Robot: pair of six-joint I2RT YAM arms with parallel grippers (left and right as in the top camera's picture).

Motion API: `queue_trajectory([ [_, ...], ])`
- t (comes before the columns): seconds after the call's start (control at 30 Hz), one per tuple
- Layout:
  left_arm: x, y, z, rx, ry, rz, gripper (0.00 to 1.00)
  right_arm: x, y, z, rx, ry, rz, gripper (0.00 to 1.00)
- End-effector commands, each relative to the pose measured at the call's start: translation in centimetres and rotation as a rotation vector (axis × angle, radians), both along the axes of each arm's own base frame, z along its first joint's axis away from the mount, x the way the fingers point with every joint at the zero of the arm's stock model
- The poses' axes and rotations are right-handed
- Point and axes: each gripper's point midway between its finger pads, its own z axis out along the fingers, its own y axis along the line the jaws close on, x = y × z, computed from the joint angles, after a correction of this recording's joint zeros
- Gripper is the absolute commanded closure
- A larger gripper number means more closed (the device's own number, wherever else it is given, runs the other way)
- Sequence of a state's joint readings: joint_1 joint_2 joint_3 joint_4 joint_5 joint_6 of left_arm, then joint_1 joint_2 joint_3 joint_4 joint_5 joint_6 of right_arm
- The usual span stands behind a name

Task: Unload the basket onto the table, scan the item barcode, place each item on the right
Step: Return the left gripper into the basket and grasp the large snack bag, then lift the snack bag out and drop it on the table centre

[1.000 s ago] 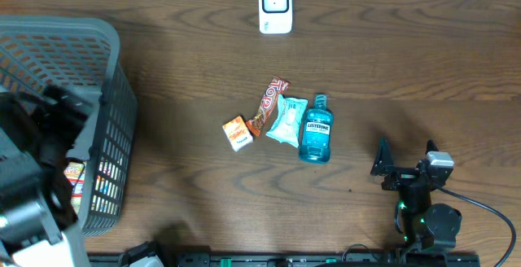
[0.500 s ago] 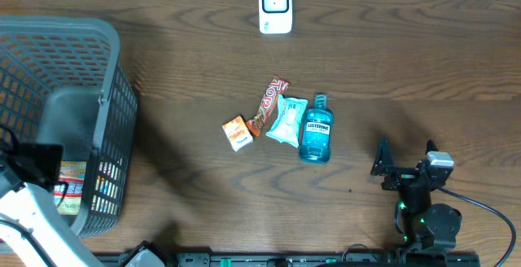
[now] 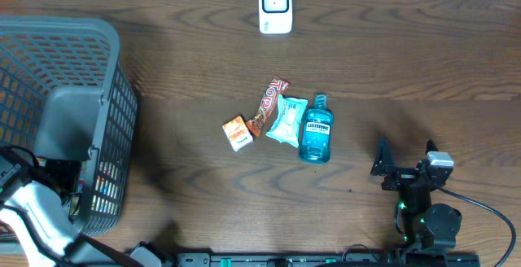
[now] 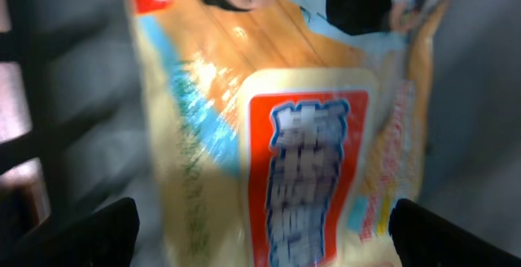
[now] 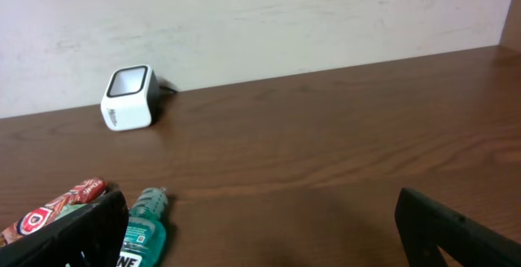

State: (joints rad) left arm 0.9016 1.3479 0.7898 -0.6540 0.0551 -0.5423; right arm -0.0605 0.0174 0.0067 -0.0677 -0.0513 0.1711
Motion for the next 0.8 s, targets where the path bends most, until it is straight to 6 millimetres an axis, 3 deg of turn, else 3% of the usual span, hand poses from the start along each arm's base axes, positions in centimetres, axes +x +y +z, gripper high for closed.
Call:
queue_trajectory([
  [0.0, 0.4, -0.7, -2.2, -0.080, 0.017, -0.063, 0.02, 0.0, 0.1, -0.1, -0.012, 0.001, 0.005, 0.01],
  [0.23, -0.1, -2.1, -6.0, -0.206, 0.078, -0.064, 0.05, 0.0, 0.1, -0.1, -0.012, 0.001, 0.005, 0.01],
  [0.37, -0.2, -2.4, -6.4, -0.218, 0.079, -0.065, 0.53, 0.0, 0.1, -0.1, -0.012, 0.001, 0.005, 0.01],
  [0.43, 0.4, -2.1, -5.8, -0.207, 0.049, -0.069, 0.71, 0.0, 0.1, -0.1, -0.012, 0.001, 0.005, 0.01],
  [0.5, 1.8, -1.8, -4.0, -0.187, -0.029, -0.086, 0.88, 0.0, 0.1, -0.1, -0.012, 0.001, 0.005, 0.01],
  [0.6, 3.6, -1.2, -0.8, -0.143, -0.136, -0.108, 0.92, 0.0, 0.1, -0.1, -0.012, 0.001, 0.005, 0.01],
  [0.63, 5.1, -0.7, 2.4, -0.093, -0.228, -0.132, 0.92, 0.0, 0.1, -0.1, -0.012, 0.001, 0.005, 0.01],
  [0.77, 7.9, -0.3, 10.1, 0.017, -0.440, -0.202, 0.92, 0.0, 0.1, -0.1, -0.012, 0.001, 0.005, 0.01],
])
